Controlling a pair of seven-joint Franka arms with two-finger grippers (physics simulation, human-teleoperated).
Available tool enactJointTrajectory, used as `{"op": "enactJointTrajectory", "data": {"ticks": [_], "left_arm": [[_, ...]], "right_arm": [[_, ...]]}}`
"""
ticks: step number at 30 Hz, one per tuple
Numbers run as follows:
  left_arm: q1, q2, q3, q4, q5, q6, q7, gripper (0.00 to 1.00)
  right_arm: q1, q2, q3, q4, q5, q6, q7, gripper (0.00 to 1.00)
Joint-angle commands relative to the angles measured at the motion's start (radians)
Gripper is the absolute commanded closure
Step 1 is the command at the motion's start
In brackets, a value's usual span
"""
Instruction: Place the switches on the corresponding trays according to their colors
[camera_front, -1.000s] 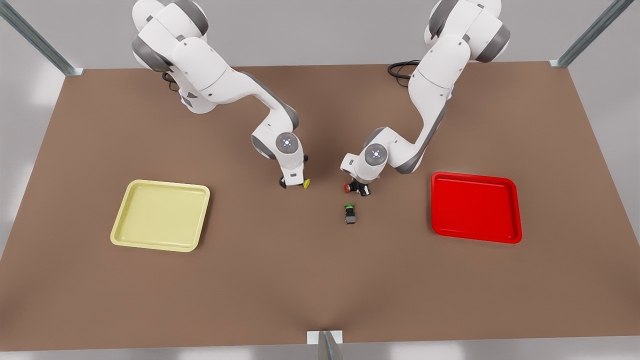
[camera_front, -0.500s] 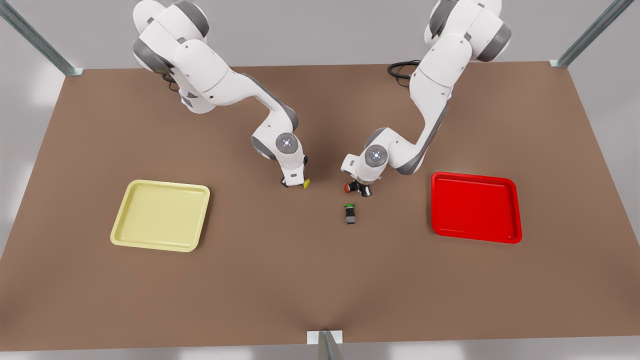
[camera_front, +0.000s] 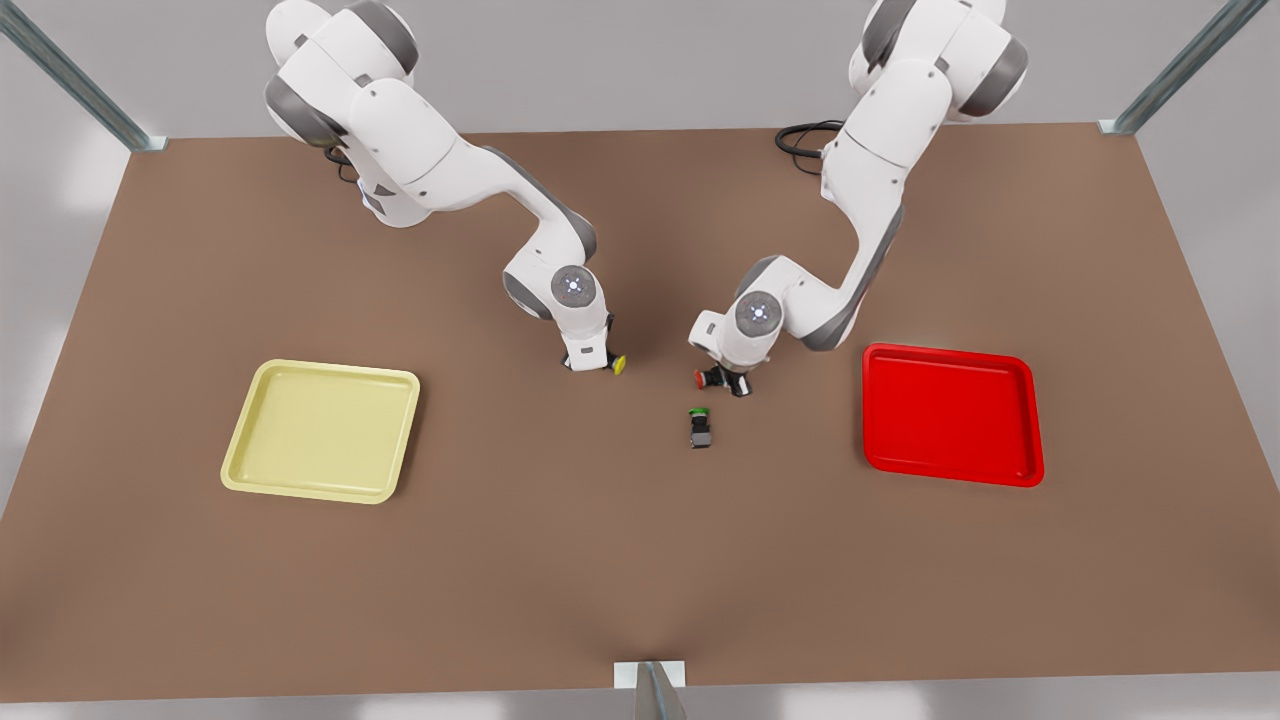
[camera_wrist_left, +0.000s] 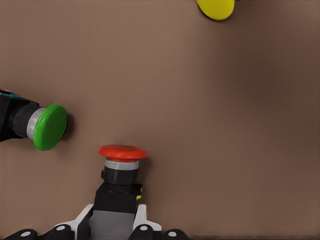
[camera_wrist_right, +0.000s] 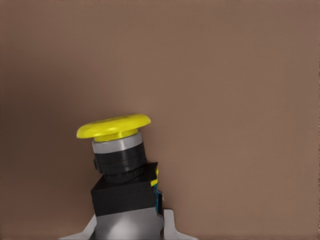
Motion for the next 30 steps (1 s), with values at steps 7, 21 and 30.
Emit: {"op": "enactJointTrajectory", "data": {"ticks": [7, 21, 30], "left_arm": [[0.001, -0.081, 0.205, 0.105, -0.013, -0.215, 0.284, 0.46], [0.125, -0.047, 0.598, 0.1, -0.097, -0.255, 1.034, 0.0], [0.147, -0.039, 0.6, 0.12, -0.097, -0.281, 1.0, 0.0]], "right_arm": [[-0.011, -0.048, 0.0, 0.0, -0.002, -0.046, -0.003, 0.52], [-0.228, -0.278, -0.048, -0.155, -0.003, -0.115, -0.259, 0.51], [-0.391, -0.37, -0.219, -0.276, -0.003, -0.077, -0.692, 0.51]]}}
